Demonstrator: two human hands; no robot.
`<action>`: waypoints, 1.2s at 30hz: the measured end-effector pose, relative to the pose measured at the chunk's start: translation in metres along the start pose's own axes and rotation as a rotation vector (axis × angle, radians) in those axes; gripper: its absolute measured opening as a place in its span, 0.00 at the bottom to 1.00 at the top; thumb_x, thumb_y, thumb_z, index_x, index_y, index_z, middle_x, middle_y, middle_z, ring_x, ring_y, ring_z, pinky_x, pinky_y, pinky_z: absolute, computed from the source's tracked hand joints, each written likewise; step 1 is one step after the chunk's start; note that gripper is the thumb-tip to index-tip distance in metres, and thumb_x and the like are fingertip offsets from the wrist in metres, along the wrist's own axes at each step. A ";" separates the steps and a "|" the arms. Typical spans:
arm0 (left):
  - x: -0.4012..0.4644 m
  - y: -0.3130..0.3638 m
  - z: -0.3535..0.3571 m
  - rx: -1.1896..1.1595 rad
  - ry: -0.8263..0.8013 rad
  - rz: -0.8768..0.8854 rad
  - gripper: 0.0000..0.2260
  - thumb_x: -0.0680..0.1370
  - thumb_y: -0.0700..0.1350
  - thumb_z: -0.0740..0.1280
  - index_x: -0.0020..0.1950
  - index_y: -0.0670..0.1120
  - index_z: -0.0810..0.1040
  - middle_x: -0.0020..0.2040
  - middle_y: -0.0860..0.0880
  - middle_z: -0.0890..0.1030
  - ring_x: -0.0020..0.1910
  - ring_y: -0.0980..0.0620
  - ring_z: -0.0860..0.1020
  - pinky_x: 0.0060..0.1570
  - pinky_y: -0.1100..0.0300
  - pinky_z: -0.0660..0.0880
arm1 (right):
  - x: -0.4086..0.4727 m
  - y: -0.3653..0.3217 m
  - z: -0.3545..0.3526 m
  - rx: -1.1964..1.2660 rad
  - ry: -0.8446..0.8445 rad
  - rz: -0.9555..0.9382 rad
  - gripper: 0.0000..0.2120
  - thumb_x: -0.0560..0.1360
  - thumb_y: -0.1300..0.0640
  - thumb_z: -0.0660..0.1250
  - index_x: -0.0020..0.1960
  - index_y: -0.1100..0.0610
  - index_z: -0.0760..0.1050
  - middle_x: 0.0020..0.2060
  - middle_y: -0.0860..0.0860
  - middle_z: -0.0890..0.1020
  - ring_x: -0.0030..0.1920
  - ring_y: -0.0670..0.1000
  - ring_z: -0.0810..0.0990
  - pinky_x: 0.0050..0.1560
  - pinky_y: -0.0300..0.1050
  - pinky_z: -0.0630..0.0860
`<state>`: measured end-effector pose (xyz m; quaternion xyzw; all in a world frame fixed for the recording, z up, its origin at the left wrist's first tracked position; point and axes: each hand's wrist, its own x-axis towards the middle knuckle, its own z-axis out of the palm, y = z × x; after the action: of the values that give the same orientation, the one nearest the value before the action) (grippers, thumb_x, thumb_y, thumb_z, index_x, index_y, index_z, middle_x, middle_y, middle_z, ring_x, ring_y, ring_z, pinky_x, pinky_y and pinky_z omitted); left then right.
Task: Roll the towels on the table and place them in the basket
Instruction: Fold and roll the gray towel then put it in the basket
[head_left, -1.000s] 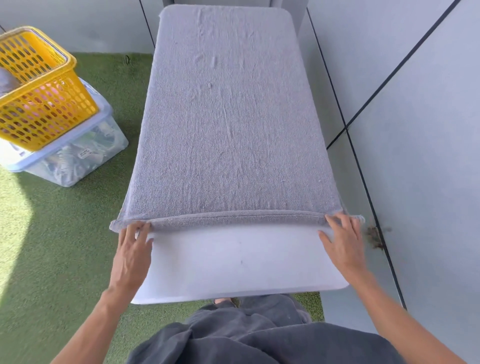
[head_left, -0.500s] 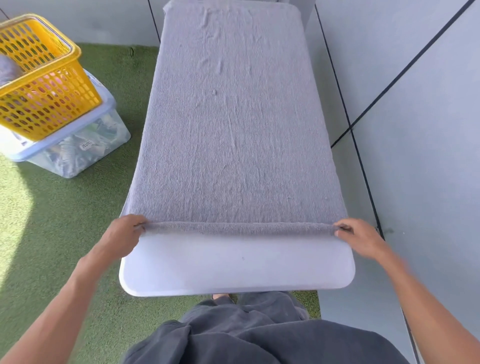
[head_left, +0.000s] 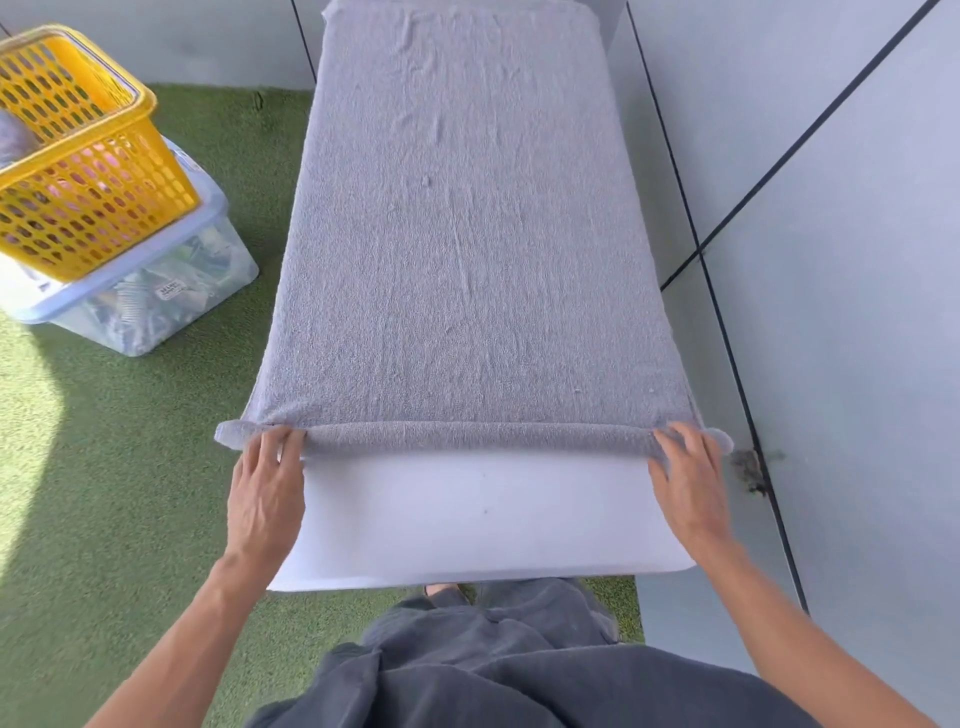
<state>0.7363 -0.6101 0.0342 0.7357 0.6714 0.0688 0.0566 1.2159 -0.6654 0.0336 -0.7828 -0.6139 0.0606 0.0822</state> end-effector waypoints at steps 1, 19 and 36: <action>0.007 0.000 -0.002 -0.004 0.002 -0.007 0.19 0.71 0.29 0.68 0.61 0.38 0.73 0.58 0.39 0.74 0.55 0.38 0.72 0.51 0.43 0.73 | 0.005 0.000 -0.001 0.019 -0.002 -0.005 0.15 0.72 0.66 0.71 0.58 0.64 0.78 0.57 0.56 0.76 0.59 0.59 0.71 0.64 0.55 0.68; 0.027 -0.019 -0.025 -0.196 0.002 -0.125 0.06 0.75 0.35 0.70 0.50 0.42 0.82 0.48 0.44 0.74 0.48 0.43 0.70 0.47 0.49 0.71 | 0.008 -0.003 -0.019 0.013 0.025 0.020 0.05 0.73 0.59 0.71 0.49 0.54 0.82 0.49 0.50 0.77 0.52 0.55 0.70 0.55 0.51 0.67; 0.045 -0.037 -0.021 -0.094 -0.342 0.002 0.10 0.77 0.36 0.65 0.57 0.42 0.80 0.54 0.46 0.79 0.58 0.40 0.72 0.55 0.46 0.70 | 0.045 0.011 -0.032 -0.006 -0.538 0.027 0.15 0.77 0.62 0.63 0.63 0.56 0.77 0.55 0.53 0.80 0.59 0.55 0.75 0.58 0.47 0.69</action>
<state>0.7003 -0.5624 0.0498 0.7340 0.6472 -0.0259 0.2043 1.2438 -0.6258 0.0627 -0.7469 -0.6033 0.2656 -0.0869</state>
